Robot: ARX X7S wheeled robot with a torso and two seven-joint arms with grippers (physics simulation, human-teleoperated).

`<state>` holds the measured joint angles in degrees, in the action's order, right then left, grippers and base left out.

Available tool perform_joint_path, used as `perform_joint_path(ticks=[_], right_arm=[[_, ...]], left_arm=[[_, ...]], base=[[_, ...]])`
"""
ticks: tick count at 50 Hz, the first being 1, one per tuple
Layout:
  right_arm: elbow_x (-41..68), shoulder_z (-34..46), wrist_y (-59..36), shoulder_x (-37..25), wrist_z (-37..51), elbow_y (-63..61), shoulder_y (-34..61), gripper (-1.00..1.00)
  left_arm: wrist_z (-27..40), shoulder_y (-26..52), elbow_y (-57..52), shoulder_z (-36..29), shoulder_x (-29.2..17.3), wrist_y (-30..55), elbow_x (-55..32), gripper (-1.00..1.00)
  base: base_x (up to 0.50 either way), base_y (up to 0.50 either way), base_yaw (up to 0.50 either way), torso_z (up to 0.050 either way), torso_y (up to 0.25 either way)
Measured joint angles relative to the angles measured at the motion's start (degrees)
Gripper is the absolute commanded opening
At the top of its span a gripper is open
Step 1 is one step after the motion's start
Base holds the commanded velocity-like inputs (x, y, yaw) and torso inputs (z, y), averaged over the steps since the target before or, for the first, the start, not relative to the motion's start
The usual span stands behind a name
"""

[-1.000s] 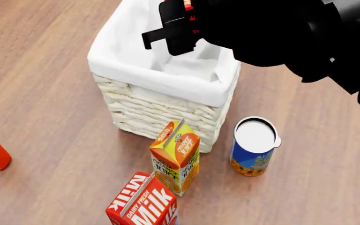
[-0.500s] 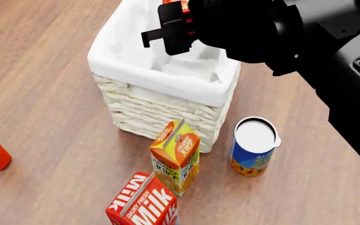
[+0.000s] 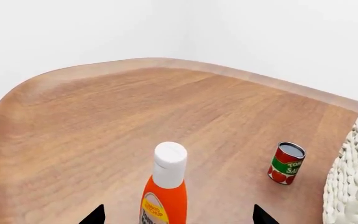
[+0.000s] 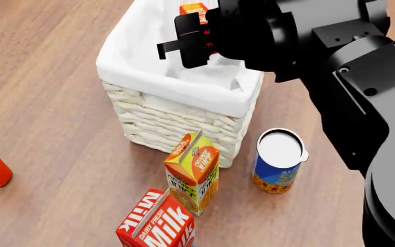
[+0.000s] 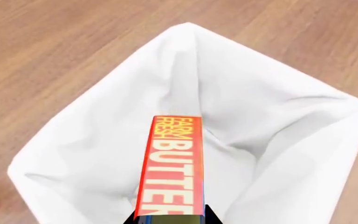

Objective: Pick up the butter and put it in the basket.

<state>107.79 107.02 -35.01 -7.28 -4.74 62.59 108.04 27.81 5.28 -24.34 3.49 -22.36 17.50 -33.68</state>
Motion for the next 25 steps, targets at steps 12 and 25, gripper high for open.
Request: perform_joint_path(ticks=[12, 25], right_arm=[[-0.5, 0.1, 0.0, 0.9, -0.9, 2.0, -0.7, 1.00], [-2.5, -2.2, 2.2, -0.1, 0.9, 1.2, 0.0, 1.00]], left_arm=[[0.0, -0.1, 0.0, 0.0, -0.2, -0.1, -0.2, 1.00], [0.1, -0.2, -0.2, 0.1, -0.4, -0.2, -0.5, 1.00]], base=[[0.00, 0.00, 0.00, 0.000, 0.001], [0.00, 0.00, 0.00, 0.001, 0.001]])
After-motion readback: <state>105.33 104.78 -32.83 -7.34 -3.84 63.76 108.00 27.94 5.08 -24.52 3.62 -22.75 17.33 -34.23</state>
